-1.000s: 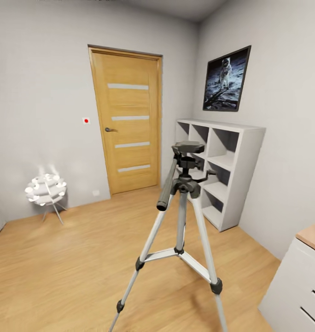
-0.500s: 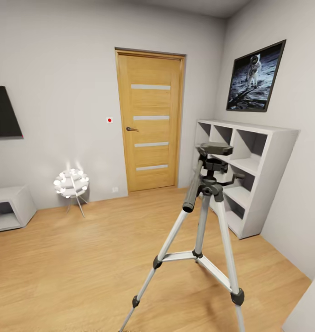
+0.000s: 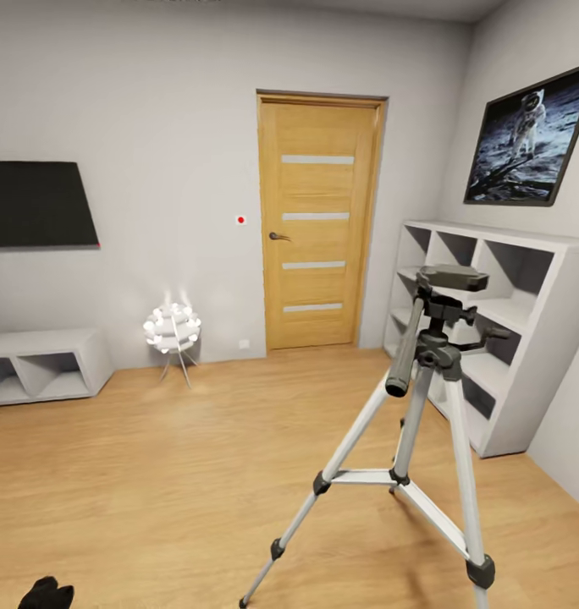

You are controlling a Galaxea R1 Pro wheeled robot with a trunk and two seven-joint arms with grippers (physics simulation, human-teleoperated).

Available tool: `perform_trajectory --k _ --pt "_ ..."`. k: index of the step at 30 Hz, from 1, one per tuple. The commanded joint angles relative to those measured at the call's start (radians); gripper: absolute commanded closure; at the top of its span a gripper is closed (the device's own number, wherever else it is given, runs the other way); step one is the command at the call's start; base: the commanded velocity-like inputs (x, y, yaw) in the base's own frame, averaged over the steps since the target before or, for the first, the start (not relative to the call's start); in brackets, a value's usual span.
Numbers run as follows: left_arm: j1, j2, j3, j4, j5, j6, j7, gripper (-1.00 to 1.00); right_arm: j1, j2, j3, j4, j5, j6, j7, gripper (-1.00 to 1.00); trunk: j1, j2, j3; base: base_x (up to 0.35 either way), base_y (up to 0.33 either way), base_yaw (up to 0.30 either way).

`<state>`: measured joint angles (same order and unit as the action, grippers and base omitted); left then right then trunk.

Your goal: Attach the digital camera to the camera tripod in the bedroom.

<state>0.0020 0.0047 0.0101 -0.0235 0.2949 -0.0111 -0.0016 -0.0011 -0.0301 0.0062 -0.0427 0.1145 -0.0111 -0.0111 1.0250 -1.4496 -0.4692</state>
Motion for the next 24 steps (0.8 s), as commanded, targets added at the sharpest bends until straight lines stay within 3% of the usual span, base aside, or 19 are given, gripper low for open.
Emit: perform_trajectory --k 1,24 --pt "0.001 0.000 0.001 -0.001 0.004 -0.001 0.000 -1.00 0.000 0.000 0.000 0.000 0.010 -0.001 -0.002 -1.00 0.000 0.000 -0.001 0.000 0.000 0.273" --pt "0.000 0.000 0.001 -0.001 0.004 -0.001 -0.001 -1.00 0.000 0.001 0.001 0.000 0.010 -0.001 -0.001 -1.00 0.000 0.000 -0.001 0.001 0.000 0.273"
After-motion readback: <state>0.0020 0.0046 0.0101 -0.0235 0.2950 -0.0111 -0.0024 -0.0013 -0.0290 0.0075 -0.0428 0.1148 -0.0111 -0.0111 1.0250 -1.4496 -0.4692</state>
